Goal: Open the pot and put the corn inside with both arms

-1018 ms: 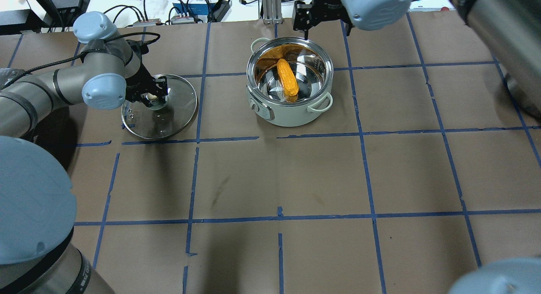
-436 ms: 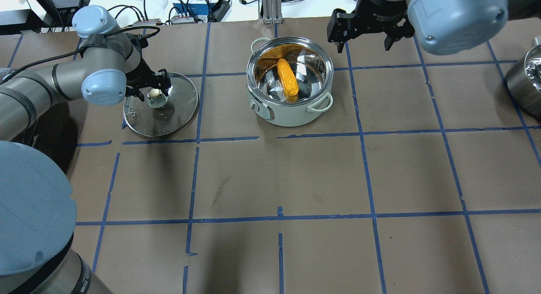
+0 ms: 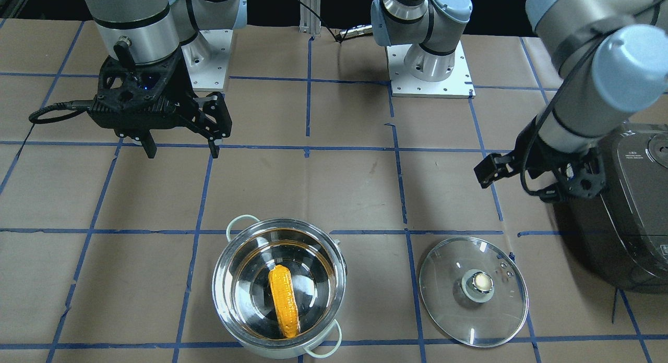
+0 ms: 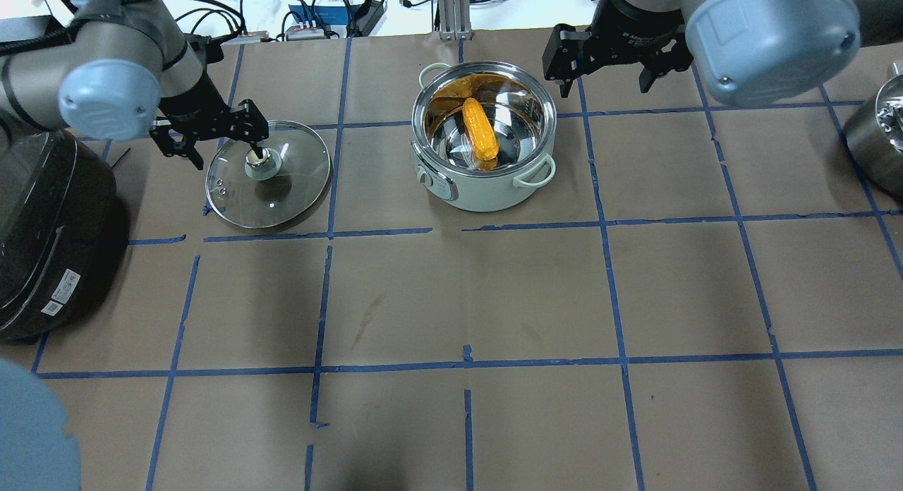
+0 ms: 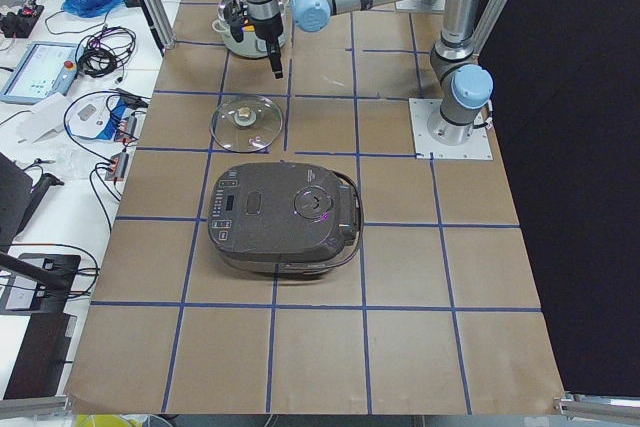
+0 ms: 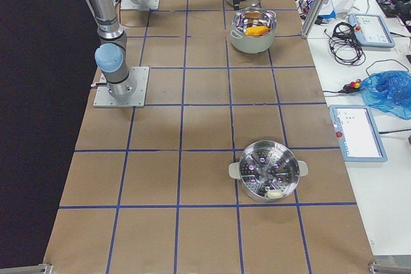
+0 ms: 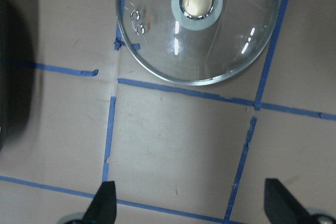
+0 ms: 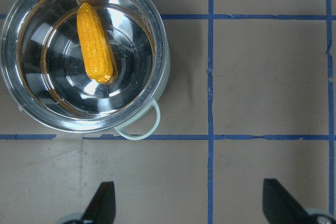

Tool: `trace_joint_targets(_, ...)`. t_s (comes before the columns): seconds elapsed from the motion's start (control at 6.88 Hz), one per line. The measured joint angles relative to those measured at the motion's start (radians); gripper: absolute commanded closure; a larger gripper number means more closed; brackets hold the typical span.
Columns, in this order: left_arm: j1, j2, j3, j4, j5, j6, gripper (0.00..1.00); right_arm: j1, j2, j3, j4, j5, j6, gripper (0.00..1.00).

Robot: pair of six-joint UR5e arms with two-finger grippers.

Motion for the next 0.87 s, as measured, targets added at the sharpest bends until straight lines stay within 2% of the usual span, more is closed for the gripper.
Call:
trace_joint_targets(0.15, -0.007, 0.028, 0.025, -0.043, -0.01, 0.026, 0.0, -0.001, -0.003, 0.003, 0.011, -0.001, 0.002, 0.0)
trace_joint_targets(0.44, -0.025, 0.045, 0.034, -0.002, -0.057, 0.121, 0.0, -0.009, -0.006, 0.005, 0.022, -0.006, 0.007, 0.0)
trace_joint_targets(0.87, -0.027, 0.054, 0.021, 0.005, -0.063, 0.139, 0.0, -0.01, -0.007, 0.005, 0.034, -0.008, 0.008, 0.0)
